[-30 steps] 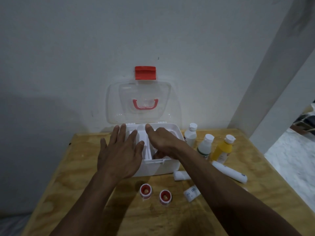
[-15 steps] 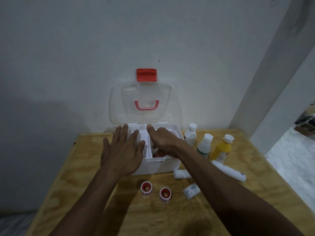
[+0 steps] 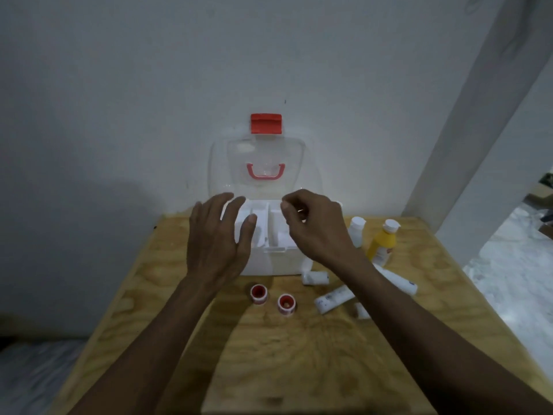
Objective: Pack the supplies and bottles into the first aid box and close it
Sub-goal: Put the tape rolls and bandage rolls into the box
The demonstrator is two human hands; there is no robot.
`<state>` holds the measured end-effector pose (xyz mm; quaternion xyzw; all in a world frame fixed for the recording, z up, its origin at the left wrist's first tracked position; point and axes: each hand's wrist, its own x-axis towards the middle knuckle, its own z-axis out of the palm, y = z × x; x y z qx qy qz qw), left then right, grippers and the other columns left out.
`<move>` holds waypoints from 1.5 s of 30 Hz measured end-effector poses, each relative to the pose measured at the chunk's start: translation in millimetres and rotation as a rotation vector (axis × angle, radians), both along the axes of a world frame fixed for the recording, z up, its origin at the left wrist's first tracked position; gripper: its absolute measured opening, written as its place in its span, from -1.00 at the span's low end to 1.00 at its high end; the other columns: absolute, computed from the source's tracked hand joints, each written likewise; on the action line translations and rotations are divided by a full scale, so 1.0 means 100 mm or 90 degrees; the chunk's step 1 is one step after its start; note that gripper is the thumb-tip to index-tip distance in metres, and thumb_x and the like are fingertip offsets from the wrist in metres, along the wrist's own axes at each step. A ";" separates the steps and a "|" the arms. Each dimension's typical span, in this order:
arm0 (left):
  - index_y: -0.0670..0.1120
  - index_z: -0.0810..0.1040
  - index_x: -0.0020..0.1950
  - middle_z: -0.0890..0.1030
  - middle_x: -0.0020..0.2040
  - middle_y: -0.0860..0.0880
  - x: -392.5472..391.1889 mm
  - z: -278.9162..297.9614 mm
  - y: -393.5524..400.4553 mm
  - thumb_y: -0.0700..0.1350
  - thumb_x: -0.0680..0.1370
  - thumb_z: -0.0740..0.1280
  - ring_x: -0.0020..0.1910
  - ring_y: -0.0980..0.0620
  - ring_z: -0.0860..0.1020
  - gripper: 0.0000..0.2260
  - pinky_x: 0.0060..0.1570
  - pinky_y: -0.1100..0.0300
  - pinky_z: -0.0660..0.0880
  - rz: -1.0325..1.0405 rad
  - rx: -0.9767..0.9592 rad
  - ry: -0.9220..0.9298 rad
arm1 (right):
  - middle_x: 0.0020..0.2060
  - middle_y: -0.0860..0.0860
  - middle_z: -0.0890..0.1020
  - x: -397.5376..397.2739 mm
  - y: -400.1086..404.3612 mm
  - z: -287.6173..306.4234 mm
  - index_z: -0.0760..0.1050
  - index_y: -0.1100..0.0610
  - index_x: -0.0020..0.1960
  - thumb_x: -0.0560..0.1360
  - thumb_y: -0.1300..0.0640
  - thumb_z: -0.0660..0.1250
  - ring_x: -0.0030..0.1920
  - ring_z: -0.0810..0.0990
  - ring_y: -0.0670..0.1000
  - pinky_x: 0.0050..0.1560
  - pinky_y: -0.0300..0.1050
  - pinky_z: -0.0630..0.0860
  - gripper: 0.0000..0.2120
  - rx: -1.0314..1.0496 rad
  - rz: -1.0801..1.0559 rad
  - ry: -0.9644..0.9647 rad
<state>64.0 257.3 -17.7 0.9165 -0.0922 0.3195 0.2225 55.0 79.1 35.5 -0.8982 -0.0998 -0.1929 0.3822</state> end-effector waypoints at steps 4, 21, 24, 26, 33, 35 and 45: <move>-0.10 0.53 0.21 0.57 0.16 -0.11 -0.50 -0.17 -0.05 0.07 0.56 0.20 0.16 -0.06 0.50 -0.66 0.13 0.02 0.46 -0.040 -0.067 -0.020 | -0.17 -0.07 0.69 -0.43 -0.15 -0.26 0.64 0.09 0.01 0.51 0.08 0.38 -0.23 0.60 -0.16 -0.16 -0.32 0.51 -0.87 -0.030 0.042 -0.058; 0.12 0.61 0.13 0.63 0.07 0.10 -0.96 -0.74 -0.16 0.14 0.57 0.16 0.02 0.00 0.55 -0.71 -0.02 0.02 0.50 0.001 0.023 0.200 | -0.20 -0.11 0.66 -0.80 -0.19 -1.08 0.63 -0.04 -0.11 0.55 -0.11 0.25 -0.02 0.52 -0.04 0.18 0.03 0.32 -0.77 -0.239 0.057 0.065; 0.12 0.61 0.12 0.64 0.05 0.09 -0.96 -0.72 -0.16 0.15 0.56 0.10 0.01 -0.01 0.55 -0.66 -0.04 0.02 0.50 0.002 0.046 0.202 | -0.12 -0.11 0.68 -0.79 -0.19 -1.07 0.63 -0.04 -0.07 0.55 -0.09 0.27 0.05 0.52 -0.03 0.27 0.06 0.28 -0.80 -0.246 0.072 0.078; 0.11 0.62 0.14 0.65 0.05 0.07 -0.95 -0.71 -0.16 0.15 0.55 0.06 0.02 -0.03 0.55 -0.61 -0.02 0.01 0.51 0.000 0.056 0.215 | -0.08 -0.10 0.68 -0.79 -0.19 -1.04 0.63 -0.03 -0.06 0.55 -0.07 0.27 0.07 0.51 -0.03 0.30 0.08 0.26 -0.81 -0.253 0.077 0.083; 0.12 0.54 0.18 0.59 0.15 0.06 -0.98 -0.68 -0.14 0.01 0.56 0.22 0.12 0.00 0.52 -0.77 0.12 0.05 0.42 -0.005 0.073 0.255 | -0.07 -0.13 0.65 -0.81 -0.16 -0.96 0.61 -0.05 -0.05 0.56 -0.09 0.28 0.07 0.50 -0.08 0.34 0.08 0.26 -0.83 -0.249 0.093 0.096; 0.11 0.55 0.14 0.59 0.11 0.06 -1.05 -0.61 -0.11 0.09 0.52 0.15 0.08 0.01 0.54 -0.73 0.10 0.02 0.47 -0.030 0.002 0.240 | -0.05 -0.15 0.64 -0.83 -0.17 -0.84 0.60 -0.08 -0.03 0.56 -0.08 0.28 0.09 0.49 -0.09 0.31 0.05 0.28 -0.84 -0.225 0.105 0.074; -0.07 0.62 0.06 0.62 0.07 -0.06 -0.52 0.22 0.25 -0.03 0.57 0.31 0.01 -0.03 0.57 -0.83 -0.06 0.12 0.49 0.017 -0.111 0.098 | 0.05 -0.08 0.67 0.06 0.17 -0.10 0.61 -0.06 0.01 0.57 -0.09 0.28 0.10 0.52 0.00 0.17 0.08 0.31 -0.82 -0.156 0.098 -0.048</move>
